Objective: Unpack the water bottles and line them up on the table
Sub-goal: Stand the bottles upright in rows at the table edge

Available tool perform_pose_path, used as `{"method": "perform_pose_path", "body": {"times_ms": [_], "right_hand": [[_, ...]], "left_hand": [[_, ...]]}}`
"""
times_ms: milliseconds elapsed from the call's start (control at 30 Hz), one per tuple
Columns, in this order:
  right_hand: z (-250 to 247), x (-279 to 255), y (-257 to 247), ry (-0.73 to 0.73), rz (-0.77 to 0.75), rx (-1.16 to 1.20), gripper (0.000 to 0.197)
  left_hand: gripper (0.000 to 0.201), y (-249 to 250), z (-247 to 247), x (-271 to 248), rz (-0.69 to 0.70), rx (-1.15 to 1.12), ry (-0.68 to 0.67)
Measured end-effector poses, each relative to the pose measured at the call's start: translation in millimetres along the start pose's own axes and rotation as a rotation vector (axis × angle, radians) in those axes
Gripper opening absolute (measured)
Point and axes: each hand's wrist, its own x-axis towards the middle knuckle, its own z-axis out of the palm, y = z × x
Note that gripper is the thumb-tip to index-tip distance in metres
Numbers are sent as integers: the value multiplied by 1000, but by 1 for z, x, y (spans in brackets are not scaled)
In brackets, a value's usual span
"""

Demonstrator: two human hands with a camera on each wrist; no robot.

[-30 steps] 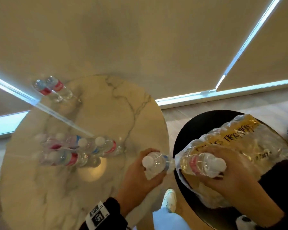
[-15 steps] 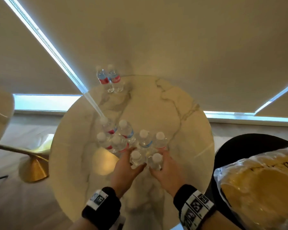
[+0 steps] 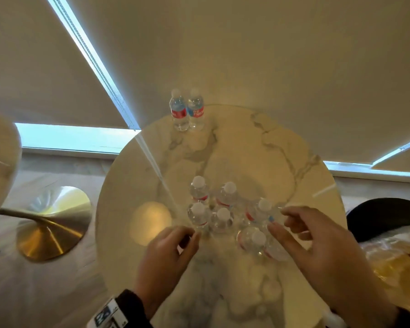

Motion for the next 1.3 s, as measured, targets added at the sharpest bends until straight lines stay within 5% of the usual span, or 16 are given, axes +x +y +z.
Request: {"method": "perform_pose_path", "body": {"times_ms": [133, 333, 433, 633, 1033, 1300], "right_hand": [[22, 72, -35, -165, -166, -195, 36], [60, 157, -21, -616, -364, -564, 45], [66, 169, -11, -685, -459, -559, 39], [58, 200, 4, -654, -583, -496, 35], [47, 388, 6, -339, -343, -522, 28], [64, 430, -2, -273, -380, -504, 29]], "left_hand": [[22, 2, -31, 73, 127, -31, 63], [47, -7, -12, 157, 153, 258, -360], [41, -10, -2, 163, 151, 292, -423], [27, -14, 1, 193, 111, 194, -337], [29, 18, 31, 386, 142, 196, -128], [36, 10, 42, 437, 134, 394, -34]]}}
